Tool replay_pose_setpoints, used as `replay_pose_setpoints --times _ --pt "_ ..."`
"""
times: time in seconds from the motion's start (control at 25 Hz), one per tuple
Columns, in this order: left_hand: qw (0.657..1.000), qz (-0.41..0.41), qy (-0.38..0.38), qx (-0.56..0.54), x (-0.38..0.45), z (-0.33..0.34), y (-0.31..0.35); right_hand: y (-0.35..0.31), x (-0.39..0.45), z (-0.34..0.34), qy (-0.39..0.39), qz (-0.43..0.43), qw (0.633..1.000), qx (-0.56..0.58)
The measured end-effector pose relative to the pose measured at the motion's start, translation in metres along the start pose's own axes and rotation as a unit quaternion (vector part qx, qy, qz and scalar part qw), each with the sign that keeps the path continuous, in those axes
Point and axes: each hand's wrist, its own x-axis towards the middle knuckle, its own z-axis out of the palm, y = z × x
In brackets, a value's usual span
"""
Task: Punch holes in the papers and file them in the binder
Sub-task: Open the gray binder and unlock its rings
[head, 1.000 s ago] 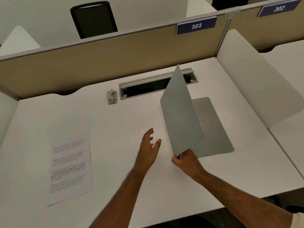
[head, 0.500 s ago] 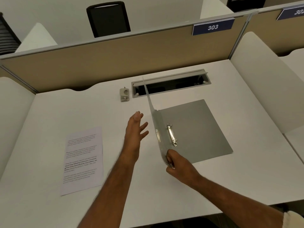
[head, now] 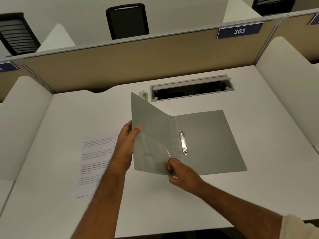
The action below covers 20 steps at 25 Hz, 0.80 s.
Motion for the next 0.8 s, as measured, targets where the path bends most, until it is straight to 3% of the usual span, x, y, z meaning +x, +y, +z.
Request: replay_pose_setpoints --times 0.12,0.2,0.32,0.48,0.8 --pt "0.999 -0.003 0.026 0.028 0.000 -0.015 -0.002 0.004 0.003 -0.007 -0.062 0.011 0.998 0.014" --pt "0.999 -0.007 0.031 0.037 0.001 -0.027 -0.006 0.009 0.004 -0.015 -0.089 0.024 0.992 0.083" --pt "0.998 -0.010 0.031 0.050 0.002 -0.042 -0.016 0.027 0.011 -0.031 -0.035 0.049 0.987 0.148" --pt "0.996 -0.004 0.043 0.083 0.007 -0.055 -0.028 0.059 0.024 -0.054 0.047 0.103 0.984 0.137" --pt "0.984 -0.013 0.069 0.161 0.028 -0.079 -0.062 0.081 0.030 -0.063 0.032 0.126 0.985 0.111"
